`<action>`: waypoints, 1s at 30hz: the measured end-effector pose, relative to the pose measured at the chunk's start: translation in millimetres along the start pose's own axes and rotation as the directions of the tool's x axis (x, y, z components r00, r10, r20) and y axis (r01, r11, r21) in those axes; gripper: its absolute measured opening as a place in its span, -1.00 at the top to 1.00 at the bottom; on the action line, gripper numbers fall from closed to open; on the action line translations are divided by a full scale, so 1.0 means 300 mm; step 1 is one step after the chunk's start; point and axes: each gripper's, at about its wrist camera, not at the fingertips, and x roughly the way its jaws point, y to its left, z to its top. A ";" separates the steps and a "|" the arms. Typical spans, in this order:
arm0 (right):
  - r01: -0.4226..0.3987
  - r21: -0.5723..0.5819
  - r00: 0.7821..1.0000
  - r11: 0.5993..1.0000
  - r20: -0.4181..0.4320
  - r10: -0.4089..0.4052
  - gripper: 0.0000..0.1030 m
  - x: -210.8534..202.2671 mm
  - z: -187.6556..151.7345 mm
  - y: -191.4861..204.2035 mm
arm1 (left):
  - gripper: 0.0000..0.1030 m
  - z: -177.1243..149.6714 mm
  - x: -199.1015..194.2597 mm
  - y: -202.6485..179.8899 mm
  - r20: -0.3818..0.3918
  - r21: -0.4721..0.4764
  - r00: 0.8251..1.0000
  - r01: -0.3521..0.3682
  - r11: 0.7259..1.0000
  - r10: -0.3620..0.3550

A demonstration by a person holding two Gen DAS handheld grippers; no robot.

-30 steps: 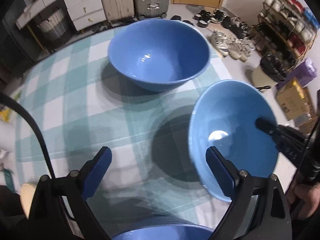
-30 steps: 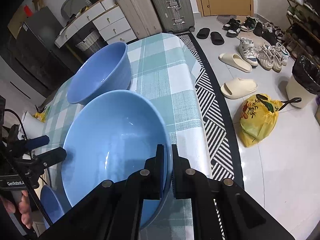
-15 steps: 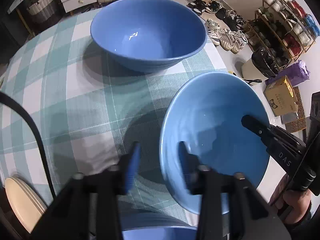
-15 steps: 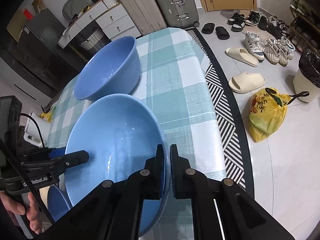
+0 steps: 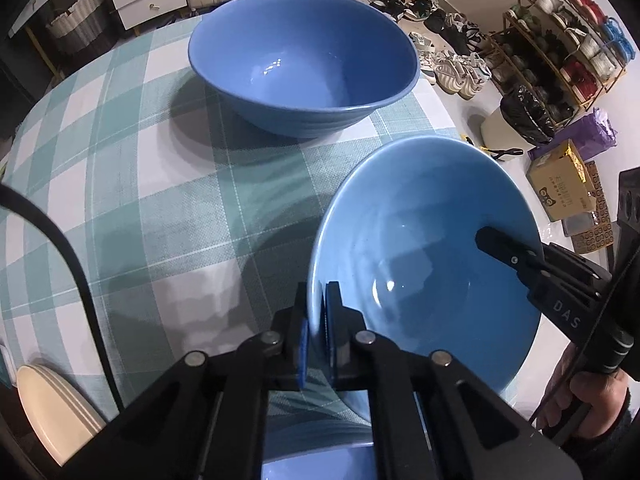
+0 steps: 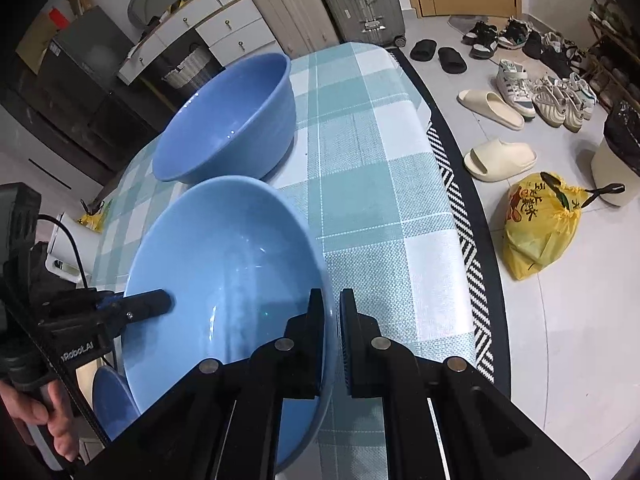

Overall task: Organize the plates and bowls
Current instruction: 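Close the left tool on the light blue bowl rim while the right tool holds it, then lift the light blue bowl with both tools and carry it toward the plates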

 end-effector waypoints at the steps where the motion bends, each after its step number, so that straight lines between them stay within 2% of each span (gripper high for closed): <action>1: -0.005 0.000 1.000 1.000 -0.008 0.005 0.88 -0.003 -0.002 -0.001 | 0.91 0.000 0.000 0.001 0.000 0.001 1.000 0.000 1.000 0.000; 12: -0.013 -0.026 0.999 1.000 -0.044 0.011 0.78 -0.028 -0.031 0.015 | 0.90 -0.009 -0.008 0.022 0.017 -0.013 1.000 0.010 1.000 -0.009; 18: -0.009 -0.042 0.997 0.999 -0.081 0.005 0.78 -0.011 -0.045 0.037 | 0.90 -0.015 -0.018 0.021 0.034 -0.006 0.999 -0.010 1.000 0.010; 22: -0.006 -0.034 0.995 0.999 -0.103 0.003 0.77 0.005 -0.040 0.041 | 0.90 -0.020 -0.029 0.005 0.059 0.020 0.997 -0.050 0.999 0.049; 30: 0.007 -0.047 0.992 0.999 -0.123 -0.013 0.77 0.032 -0.026 0.071 | 0.90 -0.009 -0.041 0.025 0.052 0.010 0.997 -0.054 0.998 0.054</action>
